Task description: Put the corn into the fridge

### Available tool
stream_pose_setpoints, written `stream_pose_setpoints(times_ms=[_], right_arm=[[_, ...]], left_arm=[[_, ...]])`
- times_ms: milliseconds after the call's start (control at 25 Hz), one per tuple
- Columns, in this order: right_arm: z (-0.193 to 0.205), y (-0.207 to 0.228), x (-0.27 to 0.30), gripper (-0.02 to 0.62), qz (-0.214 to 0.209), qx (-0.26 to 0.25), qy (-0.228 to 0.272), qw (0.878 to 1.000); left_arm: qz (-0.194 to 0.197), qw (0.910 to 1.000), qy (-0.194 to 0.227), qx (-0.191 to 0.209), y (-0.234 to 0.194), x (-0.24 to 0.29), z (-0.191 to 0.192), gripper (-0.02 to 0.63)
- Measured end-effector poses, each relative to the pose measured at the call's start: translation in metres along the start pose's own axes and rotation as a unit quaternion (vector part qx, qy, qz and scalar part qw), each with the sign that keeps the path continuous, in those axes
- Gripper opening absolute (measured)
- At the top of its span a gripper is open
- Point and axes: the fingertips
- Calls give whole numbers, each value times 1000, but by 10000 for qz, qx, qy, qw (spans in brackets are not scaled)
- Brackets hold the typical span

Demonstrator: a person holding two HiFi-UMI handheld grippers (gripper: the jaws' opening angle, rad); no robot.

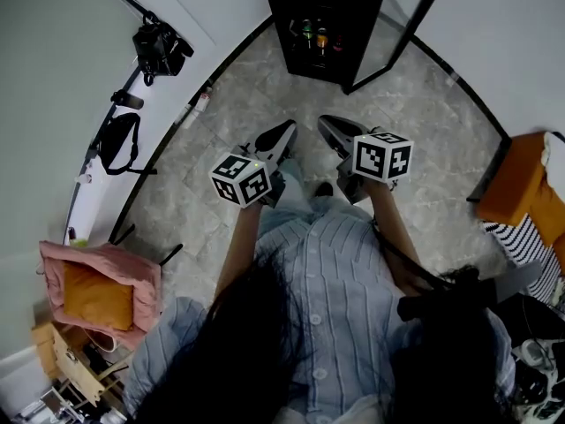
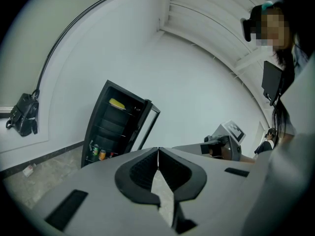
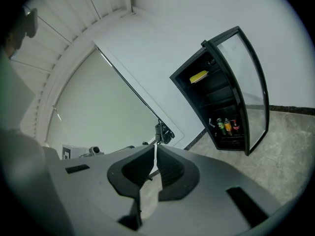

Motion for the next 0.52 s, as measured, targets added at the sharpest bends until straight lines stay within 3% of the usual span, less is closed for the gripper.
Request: stream_pose_setpoints(times_ms=[520], right_arm=[[3,-5,13,28,-61,-33,-76,9999]], left_arm=[[-120,9999,116,-30,-13,-12,-4,8]])
Point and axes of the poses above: the fingertips, and each gripper's own axes: x forward along the fingers, y to its right, z out of its underside, and after that the axes turned 1 degree about -y, right-handed
